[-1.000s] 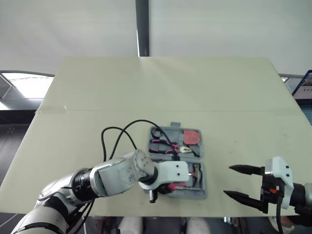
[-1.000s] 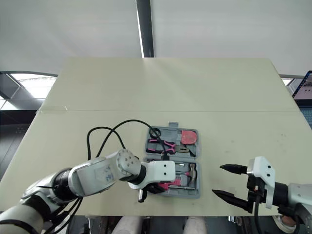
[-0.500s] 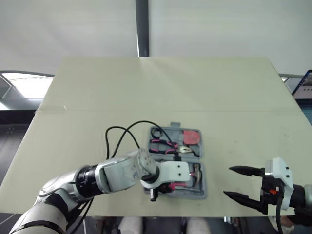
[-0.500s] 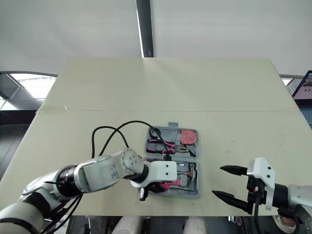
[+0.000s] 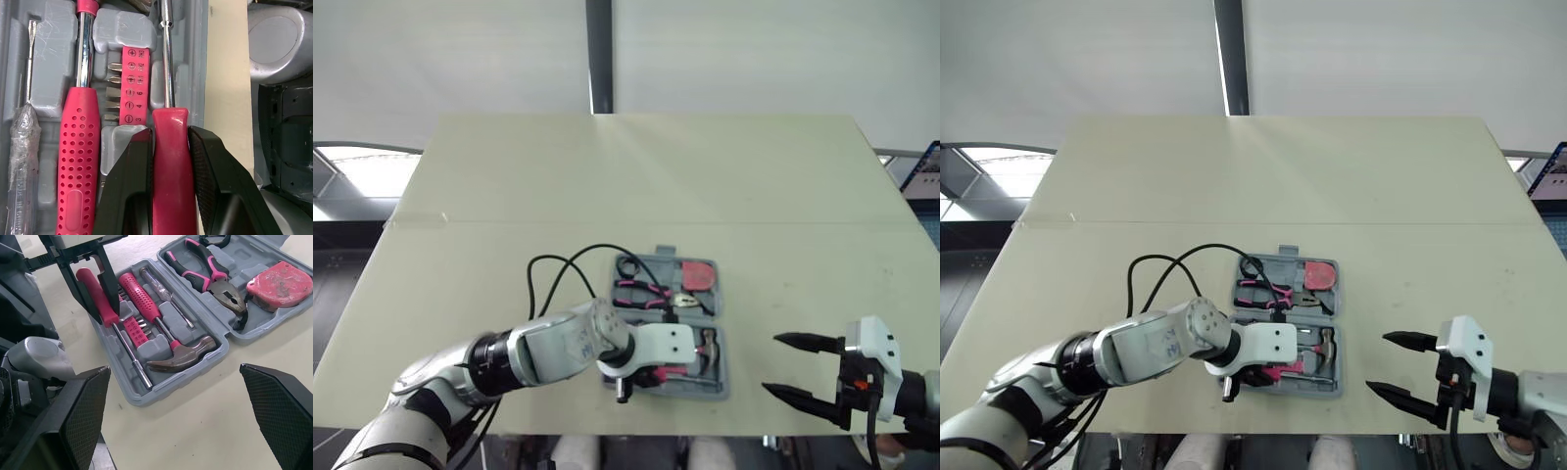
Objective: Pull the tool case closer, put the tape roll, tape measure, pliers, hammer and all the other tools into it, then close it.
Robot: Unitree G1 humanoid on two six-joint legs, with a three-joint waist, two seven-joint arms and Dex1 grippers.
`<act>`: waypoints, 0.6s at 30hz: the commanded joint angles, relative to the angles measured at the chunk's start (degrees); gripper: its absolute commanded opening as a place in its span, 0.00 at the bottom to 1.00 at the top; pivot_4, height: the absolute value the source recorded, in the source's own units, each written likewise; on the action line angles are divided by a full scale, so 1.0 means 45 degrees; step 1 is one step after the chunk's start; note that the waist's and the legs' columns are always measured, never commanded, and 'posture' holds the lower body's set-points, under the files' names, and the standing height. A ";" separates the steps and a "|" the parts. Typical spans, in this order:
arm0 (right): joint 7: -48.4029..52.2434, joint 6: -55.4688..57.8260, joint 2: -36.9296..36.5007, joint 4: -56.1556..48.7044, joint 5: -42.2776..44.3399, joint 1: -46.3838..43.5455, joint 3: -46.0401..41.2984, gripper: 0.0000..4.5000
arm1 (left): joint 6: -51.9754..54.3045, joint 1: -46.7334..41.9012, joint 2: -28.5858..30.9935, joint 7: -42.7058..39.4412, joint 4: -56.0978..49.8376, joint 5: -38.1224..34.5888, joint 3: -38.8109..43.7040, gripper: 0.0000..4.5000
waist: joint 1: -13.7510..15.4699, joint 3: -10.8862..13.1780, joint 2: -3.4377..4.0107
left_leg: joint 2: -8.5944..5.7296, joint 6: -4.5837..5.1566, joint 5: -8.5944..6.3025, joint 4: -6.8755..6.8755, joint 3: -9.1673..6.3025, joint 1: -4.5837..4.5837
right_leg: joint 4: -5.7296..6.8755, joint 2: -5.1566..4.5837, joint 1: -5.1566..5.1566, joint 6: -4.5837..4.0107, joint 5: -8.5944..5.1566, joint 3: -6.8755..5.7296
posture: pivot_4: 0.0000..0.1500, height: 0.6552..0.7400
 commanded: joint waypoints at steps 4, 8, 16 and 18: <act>-0.0048 -0.0048 0.0068 -0.0446 0.0273 0.0040 -0.0367 1.00 | -0.0538 -0.0274 -0.0050 -0.0068 -0.0203 0.0280 -0.0403 0.13 | -0.0002 0.0000 0.0000 | 0.0000 0.0000 0.0000 0.0000 0.0001 0.0000 | 0.0001 0.0000 0.0000 0.0000 0.0000 0.0000 | 1.00 0.97; -0.0077 -0.0028 0.0088 -0.0522 0.0303 0.0146 -0.0458 1.00 | -0.0847 -0.0132 -0.0035 -0.0012 -0.0086 0.0444 -0.0567 0.13 | 0.0004 0.0000 0.0000 | 0.0000 0.0000 0.0000 0.0001 0.0000 0.0000 | 0.0001 0.0000 0.0000 0.0000 0.0000 0.0000 | 1.00 0.97; -0.0109 -0.0004 0.0125 -0.0691 0.0397 0.0443 -0.0644 1.00 | -0.1351 0.0188 0.0149 -0.0018 0.0001 0.0890 -0.0890 0.13 | 0.0018 0.0000 0.0000 | -0.0001 0.0001 0.0000 0.0003 0.0000 0.0000 | 0.0003 0.0000 0.0000 0.0000 0.0000 0.0000 | 1.00 0.97; -0.0095 -0.0003 0.0118 -0.0715 0.0421 0.0512 -0.0694 1.00 | -0.1416 0.0253 0.0198 -0.0040 -0.0054 0.0969 -0.0952 0.13 | 0.0018 0.0000 0.0001 | -0.0001 0.0000 0.0000 0.0003 0.0000 0.0000 | 0.0003 0.0000 0.0000 0.0000 0.0000 0.0000 | 1.00 0.97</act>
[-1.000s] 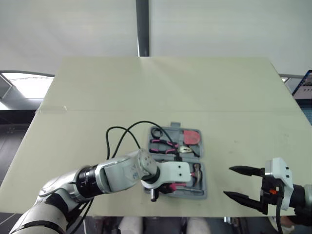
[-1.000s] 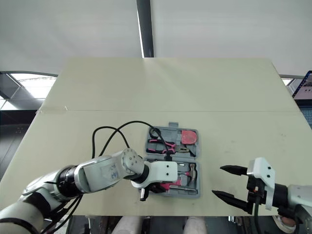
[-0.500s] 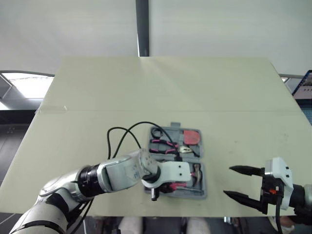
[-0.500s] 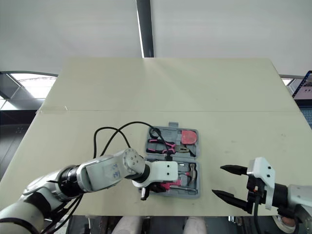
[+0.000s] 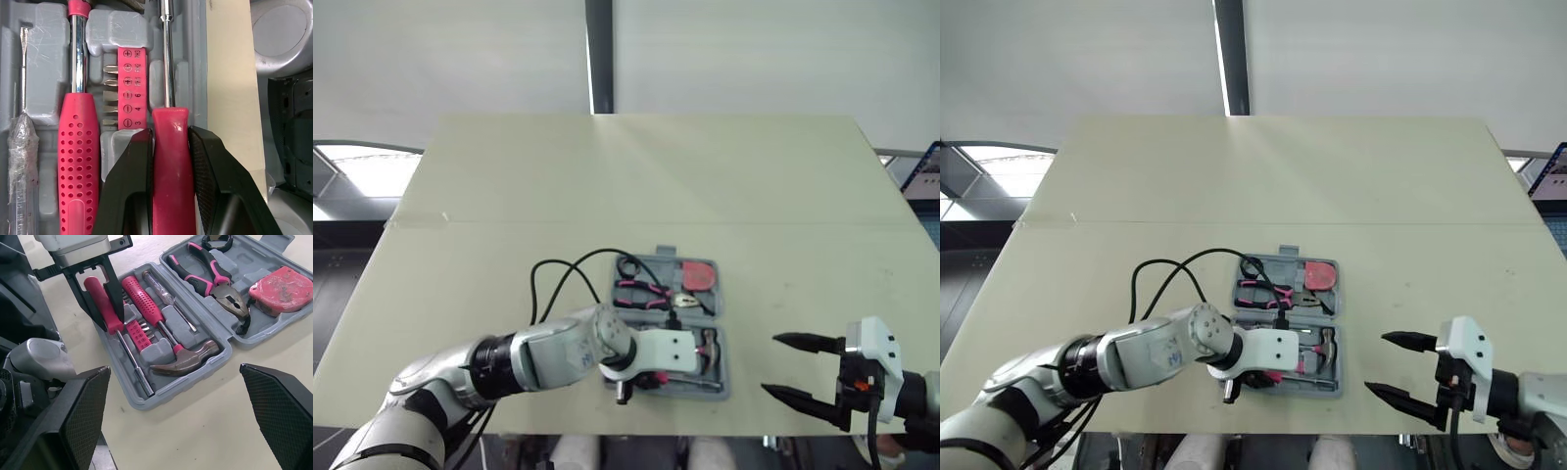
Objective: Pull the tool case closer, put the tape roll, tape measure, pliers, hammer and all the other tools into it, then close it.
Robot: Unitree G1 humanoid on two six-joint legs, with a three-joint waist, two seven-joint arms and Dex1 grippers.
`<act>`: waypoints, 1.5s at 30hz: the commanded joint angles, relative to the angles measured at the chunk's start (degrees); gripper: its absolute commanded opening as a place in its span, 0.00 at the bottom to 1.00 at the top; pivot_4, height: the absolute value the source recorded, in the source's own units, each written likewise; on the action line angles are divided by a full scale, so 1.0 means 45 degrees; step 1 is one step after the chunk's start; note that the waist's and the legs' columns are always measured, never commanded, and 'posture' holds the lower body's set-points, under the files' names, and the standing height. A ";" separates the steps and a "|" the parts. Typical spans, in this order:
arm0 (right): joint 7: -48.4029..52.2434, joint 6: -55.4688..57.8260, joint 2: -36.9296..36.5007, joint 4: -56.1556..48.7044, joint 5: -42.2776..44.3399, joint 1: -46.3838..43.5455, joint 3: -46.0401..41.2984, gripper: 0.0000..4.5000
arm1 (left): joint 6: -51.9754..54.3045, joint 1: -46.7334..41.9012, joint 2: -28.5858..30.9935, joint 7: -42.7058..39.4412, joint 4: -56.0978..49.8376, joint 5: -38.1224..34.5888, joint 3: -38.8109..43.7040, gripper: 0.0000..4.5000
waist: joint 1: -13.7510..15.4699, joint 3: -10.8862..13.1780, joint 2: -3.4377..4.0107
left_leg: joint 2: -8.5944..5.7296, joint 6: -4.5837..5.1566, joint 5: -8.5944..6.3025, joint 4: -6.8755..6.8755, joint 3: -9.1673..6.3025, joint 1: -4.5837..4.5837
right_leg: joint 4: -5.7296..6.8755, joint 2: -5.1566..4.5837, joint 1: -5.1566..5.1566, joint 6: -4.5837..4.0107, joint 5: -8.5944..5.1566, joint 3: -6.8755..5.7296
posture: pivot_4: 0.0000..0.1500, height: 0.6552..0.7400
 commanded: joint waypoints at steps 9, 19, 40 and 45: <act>0.0022 0.0001 0.0118 -0.0442 0.0312 0.0341 -0.0677 1.00 | -0.0435 0.0177 -0.0049 -0.0305 -0.0139 0.0255 -0.0183 0.24 | 0.0014 0.0000 0.0000 | -0.0001 0.0001 0.0000 0.0004 0.0000 0.0000 | 0.0003 0.0000 0.0000 0.0000 0.0000 0.0001 | 1.00 0.97; 0.0020 -0.0057 0.0250 -0.0414 0.0275 0.0263 -0.0511 1.00 | 0.0637 0.0797 0.0057 -0.0039 -0.1234 -0.0278 0.2039 0.86 | -0.0016 -0.0001 0.0001 | -0.0001 0.0001 -0.0001 0.0016 -0.0001 0.0002 | 0.0020 -0.0001 0.0002 0.0000 0.0000 0.0005 | 1.00 0.97; 0.0194 0.0071 0.0047 0.0213 0.0200 -0.0862 -0.0236 1.00 | -0.9942 0.8080 0.0877 -0.0679 0.0642 0.1329 0.5736 0.03 | 0.0025 -0.0008 0.0014 | -0.0003 0.0003 -0.0003 0.0014 -0.0001 0.0012 | 0.0021 -0.0003 0.0002 -0.0003 -0.0001 0.0017 | 1.00 0.97; 0.0110 0.0102 0.0044 0.0148 0.0144 -0.0843 -0.0307 1.00 | -1.0746 0.8157 0.0457 -0.0908 0.1419 0.1969 0.5330 0.03 | -0.0037 -0.0011 0.0019 | -0.0002 0.0003 -0.0003 0.0006 0.0004 0.0019 | 0.0024 -0.0003 0.0001 -0.0003 -0.0001 0.0018 | 1.00 0.97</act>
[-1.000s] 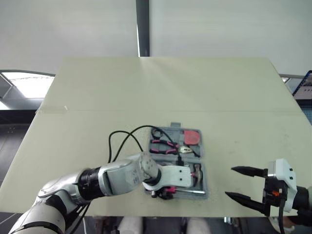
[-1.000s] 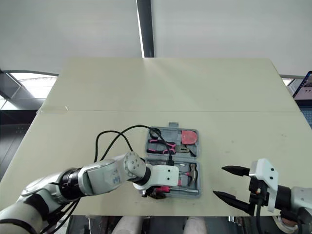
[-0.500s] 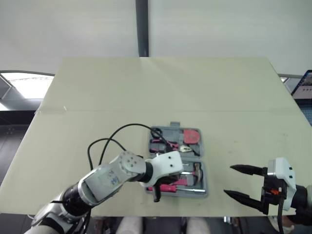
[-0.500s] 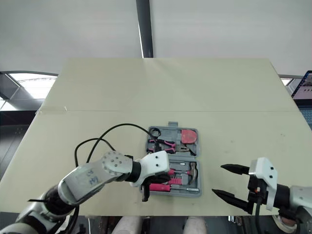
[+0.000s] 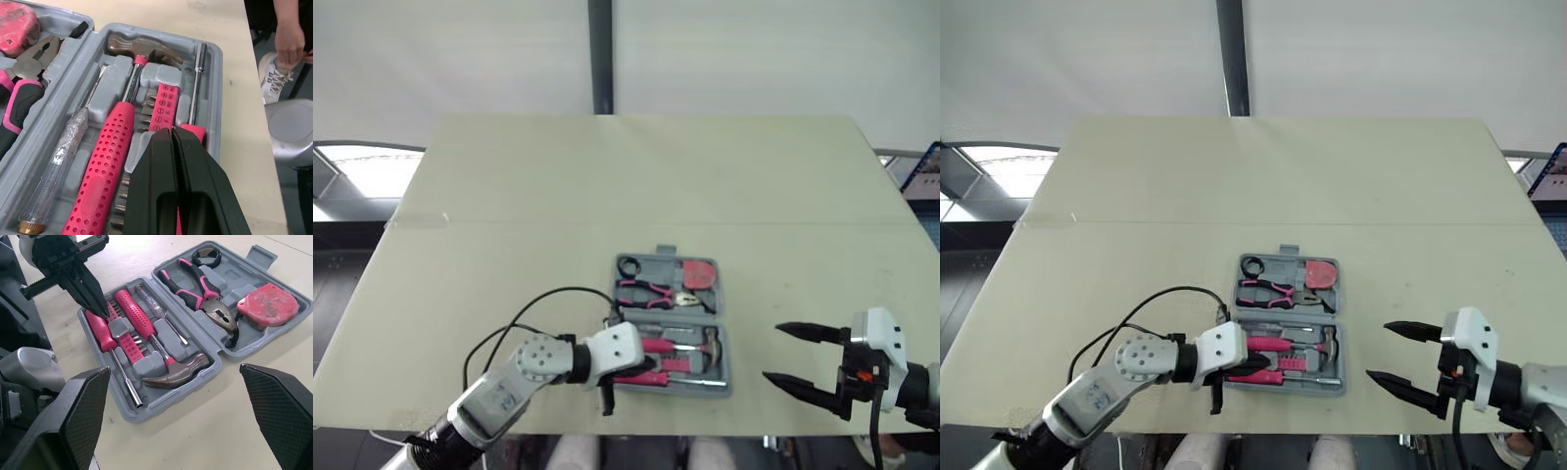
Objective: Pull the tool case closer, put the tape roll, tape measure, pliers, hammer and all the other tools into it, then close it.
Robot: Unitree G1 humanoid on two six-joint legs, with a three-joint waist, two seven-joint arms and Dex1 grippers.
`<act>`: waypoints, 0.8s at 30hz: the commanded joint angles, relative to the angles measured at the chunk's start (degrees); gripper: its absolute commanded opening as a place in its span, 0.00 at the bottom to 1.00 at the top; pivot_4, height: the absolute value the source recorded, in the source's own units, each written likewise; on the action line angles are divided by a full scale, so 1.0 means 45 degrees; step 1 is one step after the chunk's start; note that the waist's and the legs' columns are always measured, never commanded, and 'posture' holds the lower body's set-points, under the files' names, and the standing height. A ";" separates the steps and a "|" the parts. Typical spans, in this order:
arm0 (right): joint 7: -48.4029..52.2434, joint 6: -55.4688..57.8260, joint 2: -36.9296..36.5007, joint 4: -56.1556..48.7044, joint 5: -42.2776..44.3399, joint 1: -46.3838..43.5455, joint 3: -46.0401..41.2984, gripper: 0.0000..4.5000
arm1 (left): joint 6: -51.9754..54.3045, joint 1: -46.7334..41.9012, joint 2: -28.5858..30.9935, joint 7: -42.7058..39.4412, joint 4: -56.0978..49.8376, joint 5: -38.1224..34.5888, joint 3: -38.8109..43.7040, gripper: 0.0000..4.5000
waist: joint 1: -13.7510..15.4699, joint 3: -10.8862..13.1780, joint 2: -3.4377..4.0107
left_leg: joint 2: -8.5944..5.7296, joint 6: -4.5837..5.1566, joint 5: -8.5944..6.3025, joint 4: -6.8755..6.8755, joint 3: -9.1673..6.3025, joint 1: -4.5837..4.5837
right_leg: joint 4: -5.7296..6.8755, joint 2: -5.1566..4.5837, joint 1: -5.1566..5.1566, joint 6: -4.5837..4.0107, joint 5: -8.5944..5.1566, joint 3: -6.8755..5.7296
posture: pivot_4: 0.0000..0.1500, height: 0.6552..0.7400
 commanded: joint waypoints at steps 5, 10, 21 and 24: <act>-0.0091 0.0100 -0.0090 -0.0355 0.0140 0.0117 -0.0330 1.00 | -0.0887 0.0006 -0.0598 -0.0465 0.0511 0.0848 -0.0442 0.03 | -0.0009 0.0000 0.0000 | 0.0000 0.0000 0.0000 0.0000 0.0000 0.0002 | 0.0005 0.0000 0.0000 0.0000 0.0000 -0.0001 | 1.00 0.97; -0.0214 0.0181 -0.0033 -0.0544 0.0193 0.0269 -0.0487 1.00 | -0.1042 0.0041 -0.0611 -0.0753 0.0808 0.1250 -0.0427 0.03 | -0.0003 -0.0001 0.0001 | 0.0000 0.0000 0.0000 0.0000 -0.0001 0.0002 | 0.0005 0.0001 0.0000 0.0001 0.0000 -0.0001 | 1.00 0.97; -0.0397 0.0212 0.0034 -0.0625 0.0277 0.0301 -0.0534 1.00 | -0.1102 0.0368 -0.0393 -0.1301 0.0979 0.1739 -0.0508 0.03 | -0.0008 -0.0002 0.0003 | 0.0001 0.0000 0.0000 -0.0001 -0.0001 0.0004 | 0.0006 0.0000 0.0000 0.0001 0.0000 0.0000 | 1.00 0.97; -0.0419 0.0192 0.0049 -0.0619 0.0268 0.0309 -0.0509 1.00 | -0.1278 0.0406 -0.0250 -0.1462 0.1149 0.1984 -0.0635 0.03 | -0.0003 -0.0002 0.0002 | 0.0001 0.0000 0.0000 -0.0001 -0.0001 0.0005 | 0.0006 0.0000 0.0000 0.0000 0.0000 0.0000 | 1.00 0.97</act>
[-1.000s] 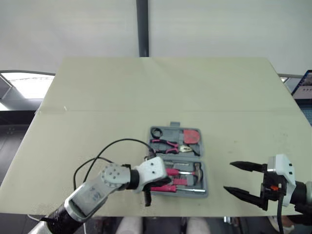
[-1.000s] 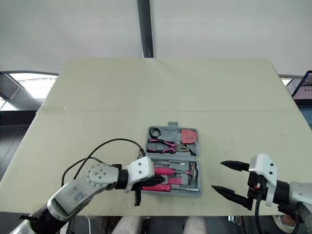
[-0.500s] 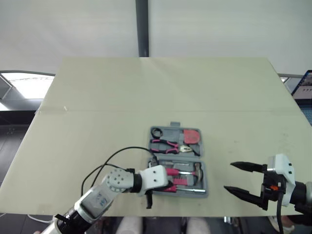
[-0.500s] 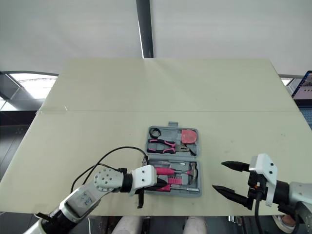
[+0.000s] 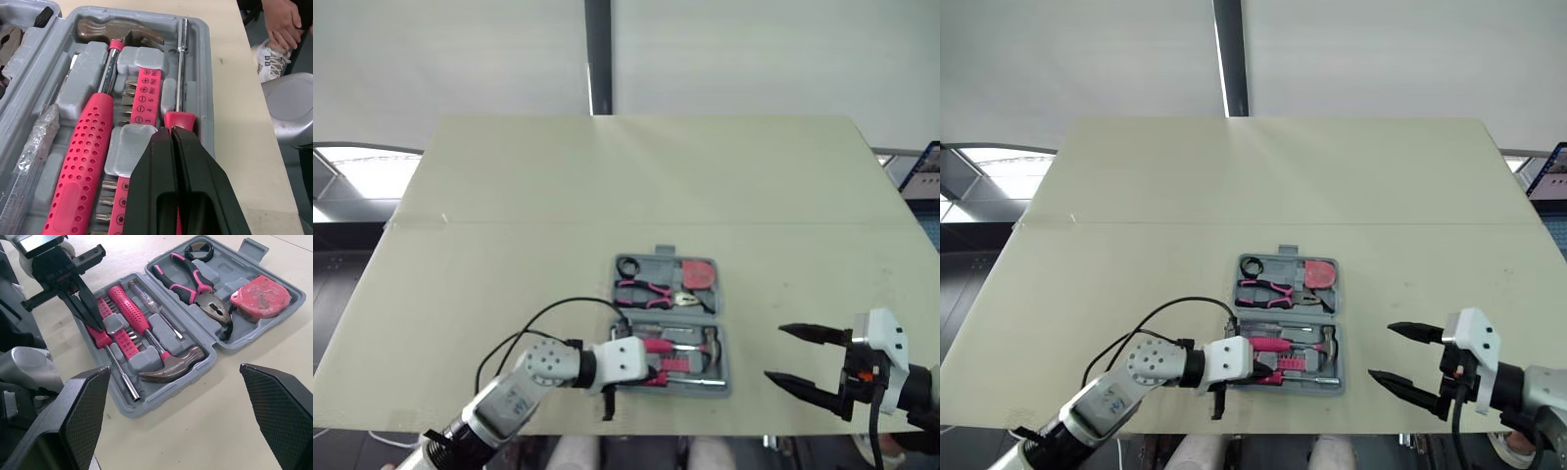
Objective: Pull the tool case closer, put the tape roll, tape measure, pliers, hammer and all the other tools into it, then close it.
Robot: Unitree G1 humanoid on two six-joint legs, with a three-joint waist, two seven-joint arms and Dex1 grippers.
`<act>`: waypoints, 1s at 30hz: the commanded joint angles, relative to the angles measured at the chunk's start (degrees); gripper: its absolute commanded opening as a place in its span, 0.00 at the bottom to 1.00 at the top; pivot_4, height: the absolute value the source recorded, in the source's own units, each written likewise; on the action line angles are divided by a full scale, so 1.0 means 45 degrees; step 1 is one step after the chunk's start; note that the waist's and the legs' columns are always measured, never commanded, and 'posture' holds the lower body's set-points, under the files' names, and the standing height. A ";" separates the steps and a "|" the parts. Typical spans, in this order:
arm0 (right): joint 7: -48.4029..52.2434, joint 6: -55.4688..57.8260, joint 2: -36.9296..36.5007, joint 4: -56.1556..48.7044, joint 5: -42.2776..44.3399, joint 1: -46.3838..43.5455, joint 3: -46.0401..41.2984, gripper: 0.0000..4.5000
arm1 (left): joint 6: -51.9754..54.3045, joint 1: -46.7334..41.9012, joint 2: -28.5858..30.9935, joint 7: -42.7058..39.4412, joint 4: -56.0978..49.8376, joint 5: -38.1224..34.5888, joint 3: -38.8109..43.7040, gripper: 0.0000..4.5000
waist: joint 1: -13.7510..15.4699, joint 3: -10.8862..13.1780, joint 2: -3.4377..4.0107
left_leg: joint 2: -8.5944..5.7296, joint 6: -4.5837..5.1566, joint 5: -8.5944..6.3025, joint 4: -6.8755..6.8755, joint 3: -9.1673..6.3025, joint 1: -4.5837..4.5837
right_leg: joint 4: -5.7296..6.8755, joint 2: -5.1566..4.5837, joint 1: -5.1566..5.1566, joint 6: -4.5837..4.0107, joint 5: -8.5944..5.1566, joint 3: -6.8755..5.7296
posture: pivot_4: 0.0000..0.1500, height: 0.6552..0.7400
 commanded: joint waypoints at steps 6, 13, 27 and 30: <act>-0.0060 -0.0011 0.0021 -0.0375 0.0233 0.0051 -0.0284 1.00 | -0.0277 0.0330 0.0181 -0.0524 0.0591 0.0775 -0.0598 0.03 | -0.0007 -0.0003 0.0005 | 0.0000 0.0000 0.0000 -0.0003 0.0001 0.0003 | 0.0000 0.0000 0.0000 0.0000 0.0000 0.0000 | 1.00 0.97; -0.0023 -0.0024 0.0008 -0.0412 0.0238 0.0160 -0.0407 1.00 | -0.0077 0.0499 -0.0241 -0.0467 0.0979 0.0786 -0.0689 0.03 | 0.0013 -0.0014 0.0015 | 0.0000 0.0000 0.0000 -0.0003 0.0000 0.0003 | 0.0001 0.0000 0.0000 0.0000 0.0000 0.0001 | 1.00 0.97; -0.0053 0.0056 -0.0033 -0.0344 0.0339 0.0166 -0.0408 1.00 | -0.0385 0.1282 -0.0517 -0.0270 0.0878 0.0297 0.0042 0.03 | -0.0018 -0.0172 0.0030 | 0.0000 0.0000 0.0000 -0.0025 0.0002 0.0017 | 0.0000 0.0000 0.0002 0.0000 0.0000 0.0002 | 1.00 0.97; -0.0125 0.0224 -0.0144 -0.0249 0.0348 0.0012 -0.0317 1.00 | 0.0195 0.1677 -0.0824 -0.0048 -0.0111 -0.0740 0.1239 0.03 | -0.0043 -0.0172 0.0030 | 0.0002 0.0000 0.0000 -0.0025 0.0001 0.0015 | -0.0002 0.0000 0.0002 0.0000 0.0000 0.0003 | 1.00 0.97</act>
